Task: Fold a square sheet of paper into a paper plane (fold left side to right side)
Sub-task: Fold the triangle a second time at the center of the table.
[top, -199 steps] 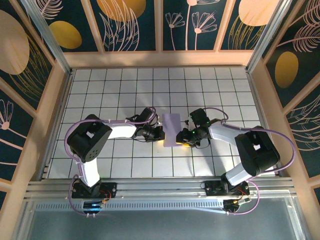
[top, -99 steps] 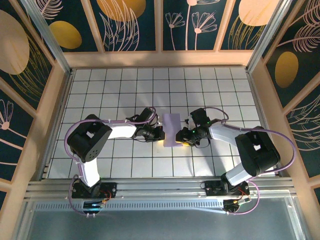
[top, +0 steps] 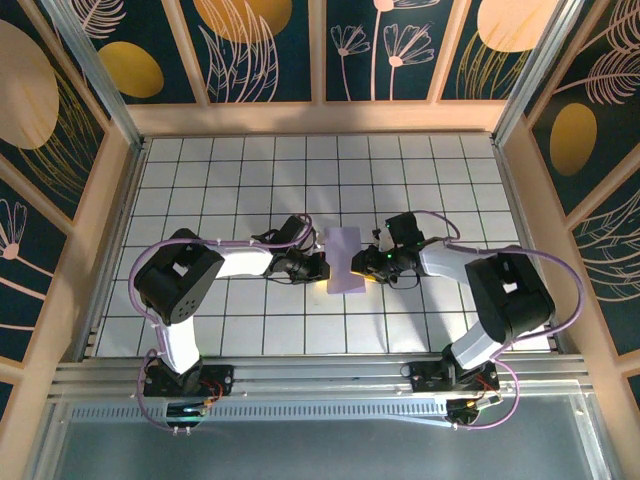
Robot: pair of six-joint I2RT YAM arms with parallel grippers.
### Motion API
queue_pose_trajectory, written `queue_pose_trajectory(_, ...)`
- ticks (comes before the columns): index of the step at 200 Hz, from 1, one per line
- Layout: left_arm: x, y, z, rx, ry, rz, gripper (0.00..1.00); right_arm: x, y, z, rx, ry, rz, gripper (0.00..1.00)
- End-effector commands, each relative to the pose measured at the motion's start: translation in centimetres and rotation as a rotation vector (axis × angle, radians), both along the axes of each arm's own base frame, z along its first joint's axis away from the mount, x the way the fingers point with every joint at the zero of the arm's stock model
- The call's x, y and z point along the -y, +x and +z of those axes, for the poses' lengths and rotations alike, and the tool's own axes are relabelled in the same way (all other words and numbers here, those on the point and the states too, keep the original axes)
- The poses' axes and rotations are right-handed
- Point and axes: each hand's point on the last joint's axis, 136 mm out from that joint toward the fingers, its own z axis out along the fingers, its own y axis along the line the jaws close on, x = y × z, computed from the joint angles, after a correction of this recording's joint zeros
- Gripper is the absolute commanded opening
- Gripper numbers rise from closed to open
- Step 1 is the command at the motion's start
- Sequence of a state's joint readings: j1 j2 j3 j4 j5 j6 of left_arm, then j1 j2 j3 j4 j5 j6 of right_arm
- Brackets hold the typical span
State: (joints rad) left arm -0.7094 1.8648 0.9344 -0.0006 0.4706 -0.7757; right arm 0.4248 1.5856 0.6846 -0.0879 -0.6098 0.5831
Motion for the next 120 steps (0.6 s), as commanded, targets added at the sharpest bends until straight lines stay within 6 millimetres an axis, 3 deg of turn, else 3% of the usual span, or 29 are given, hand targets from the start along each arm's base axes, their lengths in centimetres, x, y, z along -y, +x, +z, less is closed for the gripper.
queue_pose_trajectory(1, -1.7, -1.4, -2.5, -0.049, 0.093, 0.009, 0.03, -0.4, 1.3, 0.6, 0.026, 0.042, -0.001, 0.4)
queue_pose_trajectory(48, -1.7, -1.4, -2.4, -0.045, 0.091, 0.008, 0.02, -0.5, 3.6, 1.0, 0.068, 0.063, -0.01, 0.39)
queue_pose_trajectory(120, -1.4, -0.9, -1.6, -0.021, 0.075, 0.011, 0.05, -0.2, 5.2, 0.2, 0.068, 0.064, -0.002, 0.35)
